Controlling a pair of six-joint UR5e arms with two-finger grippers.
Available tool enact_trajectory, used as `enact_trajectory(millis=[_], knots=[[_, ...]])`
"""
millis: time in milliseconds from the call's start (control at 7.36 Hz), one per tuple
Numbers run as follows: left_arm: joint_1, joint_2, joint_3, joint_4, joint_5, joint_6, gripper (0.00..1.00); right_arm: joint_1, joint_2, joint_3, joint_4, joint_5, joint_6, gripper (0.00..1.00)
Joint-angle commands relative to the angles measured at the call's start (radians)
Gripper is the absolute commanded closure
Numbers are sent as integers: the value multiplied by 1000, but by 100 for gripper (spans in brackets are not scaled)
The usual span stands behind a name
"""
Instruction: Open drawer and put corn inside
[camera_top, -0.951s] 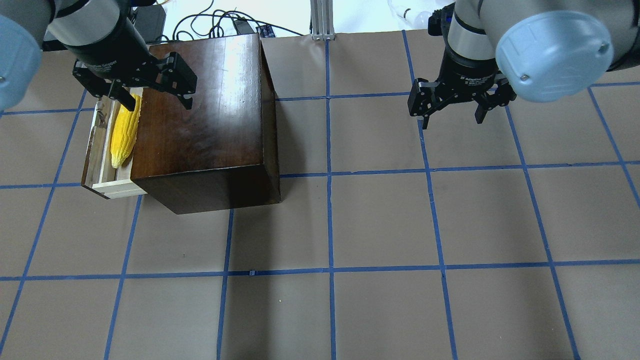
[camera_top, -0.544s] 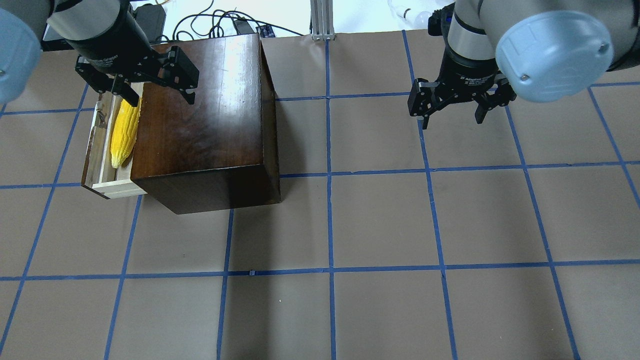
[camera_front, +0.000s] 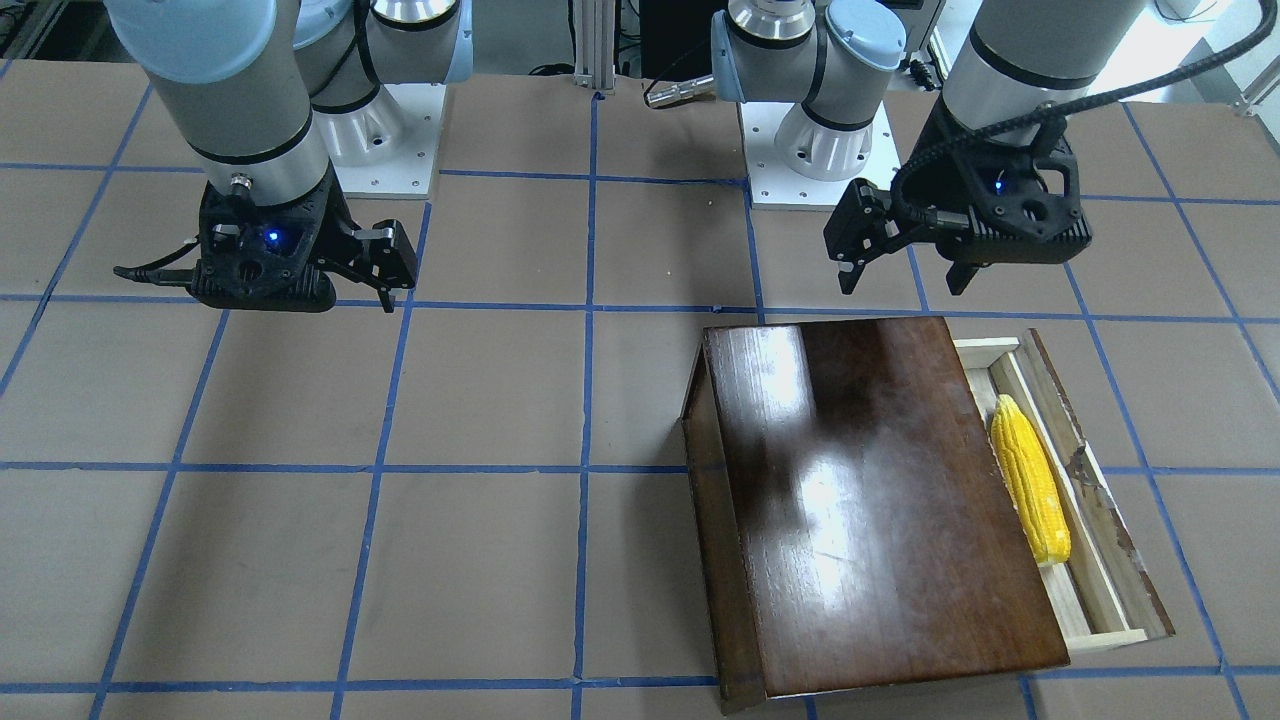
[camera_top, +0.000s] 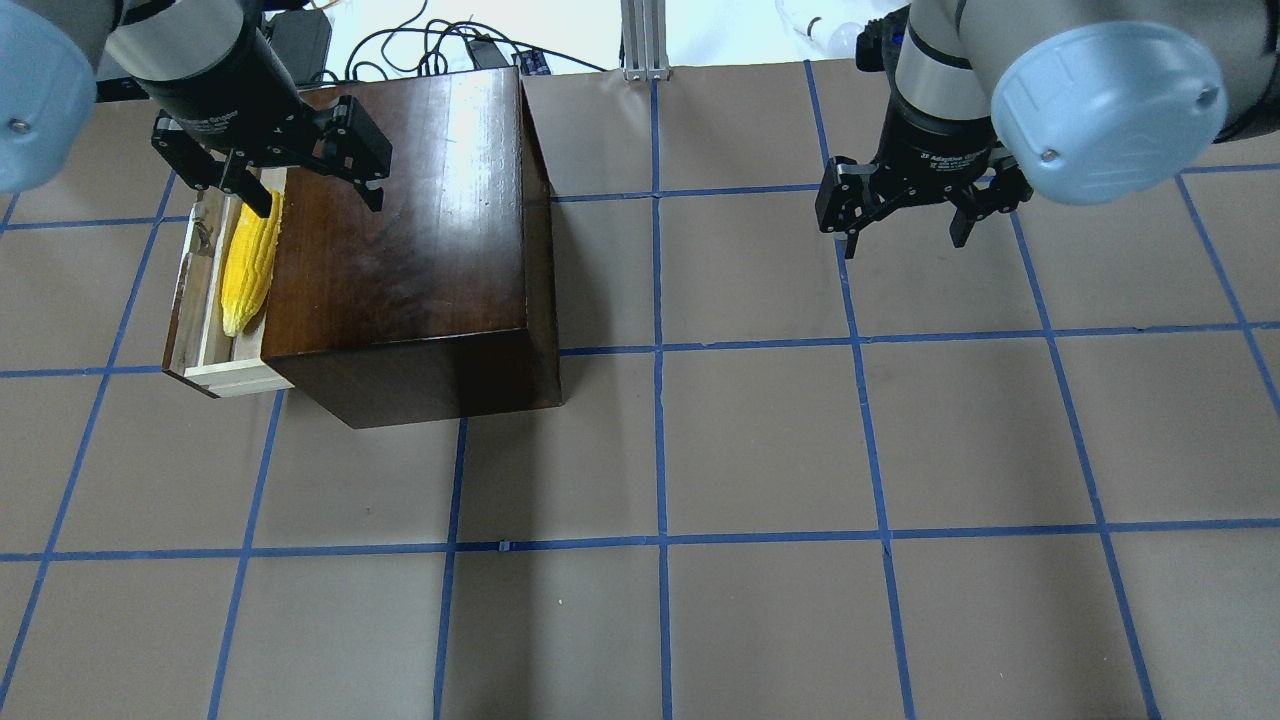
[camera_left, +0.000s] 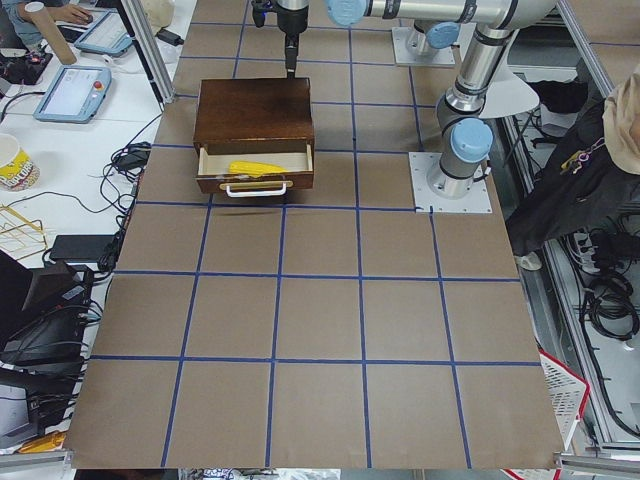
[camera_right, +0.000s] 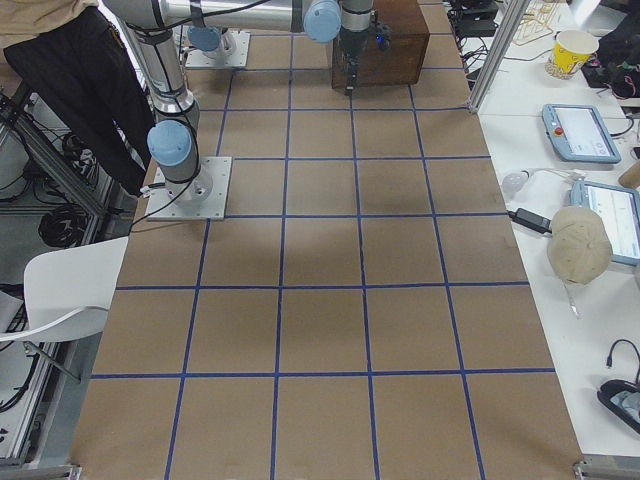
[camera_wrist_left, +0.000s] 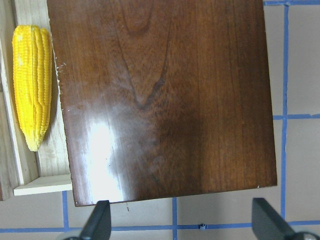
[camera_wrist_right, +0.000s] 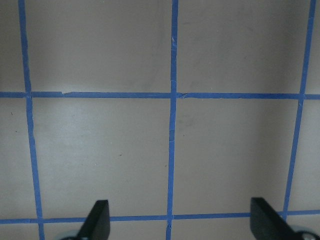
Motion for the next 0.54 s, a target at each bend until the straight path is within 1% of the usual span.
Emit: enact_trajectory(millis=[0,408], knots=[[6,-11,0,0,1,-18,0,0,0,0,0,0,0,0],[-5,-5,-7,-2,1,-15,0,0,0,0,0,0,0,0]])
